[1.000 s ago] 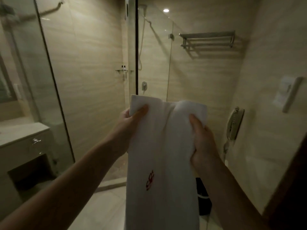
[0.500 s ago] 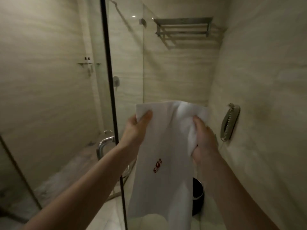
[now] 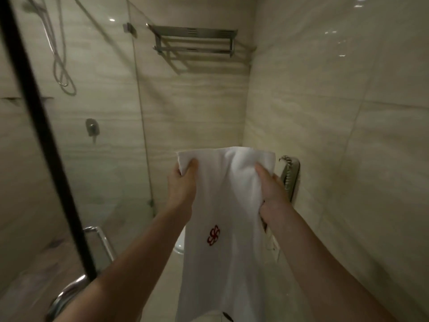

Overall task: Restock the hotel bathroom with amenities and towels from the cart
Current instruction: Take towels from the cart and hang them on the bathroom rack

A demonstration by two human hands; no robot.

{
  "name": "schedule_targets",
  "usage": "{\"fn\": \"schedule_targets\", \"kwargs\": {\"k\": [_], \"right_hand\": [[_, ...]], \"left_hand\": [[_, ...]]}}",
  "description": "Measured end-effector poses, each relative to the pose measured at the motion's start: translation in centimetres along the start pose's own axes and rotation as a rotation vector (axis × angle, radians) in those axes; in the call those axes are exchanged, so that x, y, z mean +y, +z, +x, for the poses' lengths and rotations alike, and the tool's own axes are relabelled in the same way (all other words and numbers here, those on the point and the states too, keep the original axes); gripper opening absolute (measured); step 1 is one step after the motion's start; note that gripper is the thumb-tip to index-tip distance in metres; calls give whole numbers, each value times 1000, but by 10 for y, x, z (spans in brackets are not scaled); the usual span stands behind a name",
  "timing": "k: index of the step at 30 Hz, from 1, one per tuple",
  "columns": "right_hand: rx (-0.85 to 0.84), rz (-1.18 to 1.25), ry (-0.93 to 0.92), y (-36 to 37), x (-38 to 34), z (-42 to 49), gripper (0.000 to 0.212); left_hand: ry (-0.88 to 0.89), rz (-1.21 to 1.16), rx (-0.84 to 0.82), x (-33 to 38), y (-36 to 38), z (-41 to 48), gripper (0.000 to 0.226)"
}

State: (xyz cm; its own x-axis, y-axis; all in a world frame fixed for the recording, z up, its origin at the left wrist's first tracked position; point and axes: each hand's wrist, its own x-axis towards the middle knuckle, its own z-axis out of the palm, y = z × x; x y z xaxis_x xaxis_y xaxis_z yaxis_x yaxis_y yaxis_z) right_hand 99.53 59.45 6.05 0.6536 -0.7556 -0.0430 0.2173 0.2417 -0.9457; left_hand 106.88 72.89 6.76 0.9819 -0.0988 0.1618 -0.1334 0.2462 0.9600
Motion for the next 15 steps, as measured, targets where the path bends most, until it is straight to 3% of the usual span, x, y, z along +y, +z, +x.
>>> {"fn": "schedule_targets", "kwargs": {"k": [4,15], "right_hand": [[-15,14,11,3,2,60,30],[-135,31,-50,39,-13,250,26]], "left_hand": [[-13,-5,21,-20,27,51,22],[41,77,24,-45,91,212,16]]}}
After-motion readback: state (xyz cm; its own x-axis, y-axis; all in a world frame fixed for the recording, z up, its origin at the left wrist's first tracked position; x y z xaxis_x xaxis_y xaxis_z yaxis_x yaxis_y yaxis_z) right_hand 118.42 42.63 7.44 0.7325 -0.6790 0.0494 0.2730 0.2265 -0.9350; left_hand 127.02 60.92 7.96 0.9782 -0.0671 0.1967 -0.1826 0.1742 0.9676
